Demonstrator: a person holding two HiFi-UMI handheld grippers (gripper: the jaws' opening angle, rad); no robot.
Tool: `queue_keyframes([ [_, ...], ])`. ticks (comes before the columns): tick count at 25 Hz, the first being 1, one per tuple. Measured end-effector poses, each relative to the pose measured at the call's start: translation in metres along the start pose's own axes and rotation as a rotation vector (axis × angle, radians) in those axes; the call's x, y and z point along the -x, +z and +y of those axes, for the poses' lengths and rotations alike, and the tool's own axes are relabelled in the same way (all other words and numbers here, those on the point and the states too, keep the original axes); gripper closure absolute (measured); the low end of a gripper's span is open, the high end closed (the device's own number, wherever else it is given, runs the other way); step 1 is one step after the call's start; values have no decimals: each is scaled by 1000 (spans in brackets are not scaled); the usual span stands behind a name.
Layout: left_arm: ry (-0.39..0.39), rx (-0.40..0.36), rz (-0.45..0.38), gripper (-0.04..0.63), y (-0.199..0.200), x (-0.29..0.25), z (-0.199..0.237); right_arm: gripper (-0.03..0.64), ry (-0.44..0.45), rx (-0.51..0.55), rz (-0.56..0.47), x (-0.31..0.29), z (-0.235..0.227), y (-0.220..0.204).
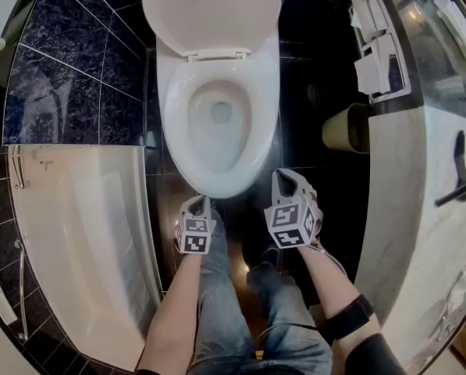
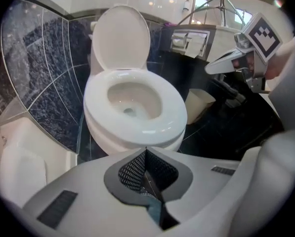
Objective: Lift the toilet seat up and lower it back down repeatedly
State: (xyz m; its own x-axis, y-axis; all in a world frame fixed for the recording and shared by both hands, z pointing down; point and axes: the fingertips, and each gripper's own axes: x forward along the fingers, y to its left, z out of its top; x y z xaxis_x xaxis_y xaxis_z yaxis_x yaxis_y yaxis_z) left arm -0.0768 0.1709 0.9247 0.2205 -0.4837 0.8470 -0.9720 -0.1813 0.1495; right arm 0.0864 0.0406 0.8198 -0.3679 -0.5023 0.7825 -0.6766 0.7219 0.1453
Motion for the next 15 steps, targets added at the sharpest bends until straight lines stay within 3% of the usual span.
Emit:
queue_keyframes([
  [8,6,5,-92,604,40,31,4,600,14,-18,-12,14,4,19],
  [15,46,24,-194,604,115,129,1,600,68,-89,-82,91,5,89],
])
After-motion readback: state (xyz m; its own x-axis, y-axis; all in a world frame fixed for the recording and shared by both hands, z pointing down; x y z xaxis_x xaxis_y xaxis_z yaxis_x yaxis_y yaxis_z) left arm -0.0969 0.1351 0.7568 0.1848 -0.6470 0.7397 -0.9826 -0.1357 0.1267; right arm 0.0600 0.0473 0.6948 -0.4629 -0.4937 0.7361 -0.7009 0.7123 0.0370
